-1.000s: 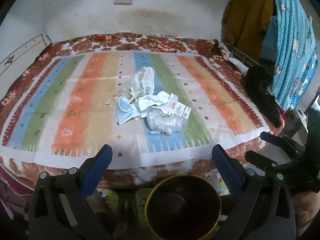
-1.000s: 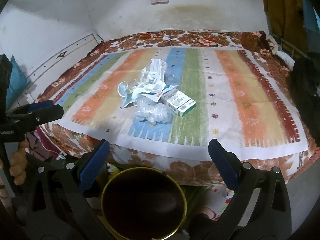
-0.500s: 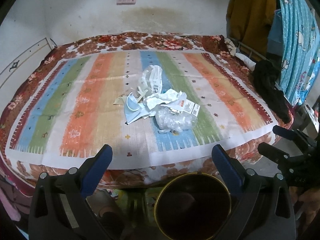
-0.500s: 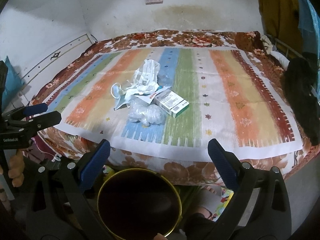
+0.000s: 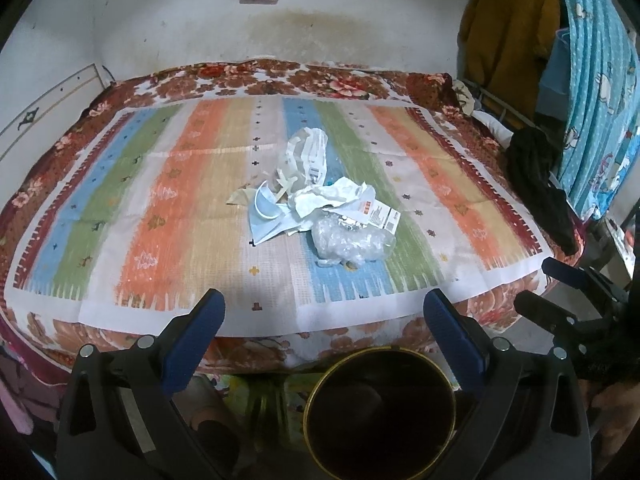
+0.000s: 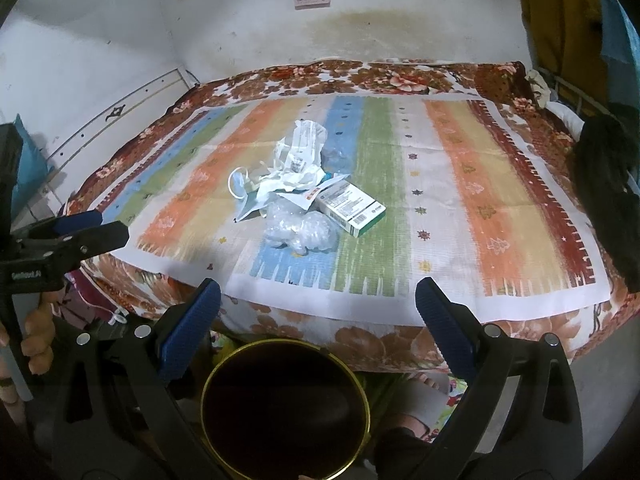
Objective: Collect trash
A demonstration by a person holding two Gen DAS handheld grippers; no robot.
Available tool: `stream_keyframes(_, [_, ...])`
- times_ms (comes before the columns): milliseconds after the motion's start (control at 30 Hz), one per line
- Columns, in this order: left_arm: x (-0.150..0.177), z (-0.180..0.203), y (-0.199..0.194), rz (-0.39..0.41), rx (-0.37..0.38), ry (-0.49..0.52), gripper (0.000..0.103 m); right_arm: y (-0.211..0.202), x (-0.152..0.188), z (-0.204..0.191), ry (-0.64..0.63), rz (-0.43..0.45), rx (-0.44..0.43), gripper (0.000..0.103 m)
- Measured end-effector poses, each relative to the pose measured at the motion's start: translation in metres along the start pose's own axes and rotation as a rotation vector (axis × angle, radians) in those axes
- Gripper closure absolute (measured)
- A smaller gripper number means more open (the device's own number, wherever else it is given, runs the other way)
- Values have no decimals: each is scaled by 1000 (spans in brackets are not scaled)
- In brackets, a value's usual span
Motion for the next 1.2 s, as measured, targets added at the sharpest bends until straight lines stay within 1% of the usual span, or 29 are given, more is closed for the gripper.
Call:
stream_keyframes(233, [-4,-5,1,11,-30,12,6,6,-6,-6,-34,4,15,10])
stream_keyframes(467, [-15,-14,5,25,-91,25,6,13,-17,-19,-93,23,10,10])
stream_keyframes(567, [-22,-18,12,15,-109,42,6,20,-23,-24,-120,22,7,10])
stream_keyframes(733, [-32,-26,23,0,-134,68,6,38,-42,-31,-151,29,4,10])
stream_keyframes(800, [-35,-33,31,-20,-145,46,6,49,-49,-32,-148,15,2,10])
stream_keyframes(900, [-38,-38,41,-48,-140,15,6,65,-57,-32,-146,-9,-1,10])
stream_keyframes(967, [-41,-40,47,-61,-143,14,6,76,-62,-33,-142,-24,-7,10])
stream_keyframes(1133, [-55,-49,71,-75,-216,42,6,102,-78,-26,-116,-47,13,11])
stream_keyframes(1200, [-59,-56,79,-88,-226,29,6,112,-83,-23,-97,-55,13,11])
Point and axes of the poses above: each gripper's, at about its wrist camera, not at the fingertips, and y roughly the way its jaws point, z to its right, x to its underside, the point moved 2 cm from there along y, roughly the way its jaws point, and after that the axes turned 9 degrees about z, right-handed, at the moved point
